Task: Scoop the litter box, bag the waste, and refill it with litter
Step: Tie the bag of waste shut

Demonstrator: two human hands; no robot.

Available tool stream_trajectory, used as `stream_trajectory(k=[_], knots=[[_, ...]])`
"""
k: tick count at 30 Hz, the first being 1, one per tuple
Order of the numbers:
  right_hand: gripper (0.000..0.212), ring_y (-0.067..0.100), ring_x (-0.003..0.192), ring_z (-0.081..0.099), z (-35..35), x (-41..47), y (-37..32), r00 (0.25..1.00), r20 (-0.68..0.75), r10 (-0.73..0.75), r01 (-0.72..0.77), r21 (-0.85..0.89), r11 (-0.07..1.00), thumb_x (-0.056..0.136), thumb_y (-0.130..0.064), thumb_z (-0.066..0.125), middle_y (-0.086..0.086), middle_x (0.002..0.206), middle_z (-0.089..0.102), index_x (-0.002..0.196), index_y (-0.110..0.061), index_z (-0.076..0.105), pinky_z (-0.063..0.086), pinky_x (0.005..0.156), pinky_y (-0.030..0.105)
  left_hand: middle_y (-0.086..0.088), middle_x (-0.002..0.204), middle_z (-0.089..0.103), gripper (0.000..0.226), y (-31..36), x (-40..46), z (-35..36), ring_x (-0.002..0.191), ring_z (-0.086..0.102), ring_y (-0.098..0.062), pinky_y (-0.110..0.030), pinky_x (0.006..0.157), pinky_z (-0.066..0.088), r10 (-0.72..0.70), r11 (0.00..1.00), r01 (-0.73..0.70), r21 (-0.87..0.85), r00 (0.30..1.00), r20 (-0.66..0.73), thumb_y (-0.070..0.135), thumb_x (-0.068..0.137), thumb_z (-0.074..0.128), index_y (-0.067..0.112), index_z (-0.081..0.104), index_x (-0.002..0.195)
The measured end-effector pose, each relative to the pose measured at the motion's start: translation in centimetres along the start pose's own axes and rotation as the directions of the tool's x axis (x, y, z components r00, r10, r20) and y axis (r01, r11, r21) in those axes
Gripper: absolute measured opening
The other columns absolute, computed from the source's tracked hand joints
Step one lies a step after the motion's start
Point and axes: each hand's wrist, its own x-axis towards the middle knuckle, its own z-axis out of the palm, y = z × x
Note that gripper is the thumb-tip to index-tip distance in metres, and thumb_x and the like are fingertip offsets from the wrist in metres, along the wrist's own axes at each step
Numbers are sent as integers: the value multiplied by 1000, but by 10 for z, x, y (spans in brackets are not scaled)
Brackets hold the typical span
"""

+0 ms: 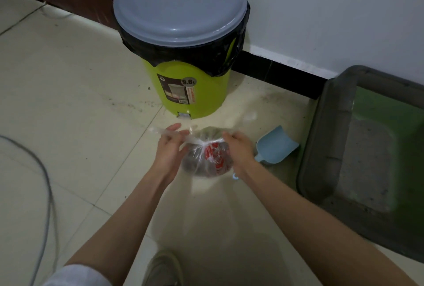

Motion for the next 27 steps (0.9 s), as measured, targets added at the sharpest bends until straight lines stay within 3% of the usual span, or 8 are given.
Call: stream_trajectory(k=[3,7,10,13,16,20,23,27], knots=[[24,18,79,55,-1,6,-19,985,27,-170,172,-197,965,91,-19,56,7,85,60,98,1,67,42,72,27,-7,89,60,23,10,0,-4,85,58,-18,-16,63,53,102,955,-106,277,994,27,13,98,41,9,58,84],[45,21,83,57,10,5,-22,924,160,-347,381,-443,811,102,-26,32,9,86,63,79,-5,65,40,79,29,-1,75,55,25,42,-5,-12,66,53,-19,-28,68,46,287,583,-290,758,947,142,12,96,43,8,64,83],[41,25,80,54,19,1,-21,892,200,-405,443,-565,696,103,-30,25,12,82,56,82,-7,52,38,70,32,10,63,49,22,66,-14,-8,58,46,-9,-22,58,37,290,443,-362,820,923,251,18,94,50,16,66,79],[27,34,99,58,26,1,-23,872,337,-355,487,-676,553,98,-20,36,20,106,61,113,-1,47,43,79,38,0,67,61,18,83,-17,2,60,50,-12,-26,61,41,256,474,-417,775,908,332,22,89,59,12,71,79],[46,31,113,53,27,-5,-25,847,488,-209,520,-684,511,90,-13,49,16,124,54,134,-6,35,43,87,35,2,66,64,14,94,-16,17,56,51,1,-14,56,42,229,550,-447,706,893,387,19,87,63,10,72,82],[19,31,104,56,28,-8,-20,778,601,-186,613,-659,435,98,-29,42,18,113,59,102,-11,47,36,78,30,7,59,64,10,93,-1,31,48,48,4,-7,50,38,232,704,-395,590,913,335,12,86,63,6,71,85],[26,29,92,58,25,-11,-20,775,609,-169,608,-647,461,103,-28,27,18,95,60,89,-14,45,40,81,33,9,60,67,13,83,12,23,51,50,0,-10,49,37,235,833,-302,464,952,198,11,88,60,4,70,93],[39,22,84,52,20,-8,-18,774,610,-169,606,-635,479,103,-30,23,8,86,53,94,-8,53,37,77,30,5,89,70,16,61,20,-1,74,60,-7,-17,63,43,202,860,-235,454,972,120,17,91,57,18,63,106]])
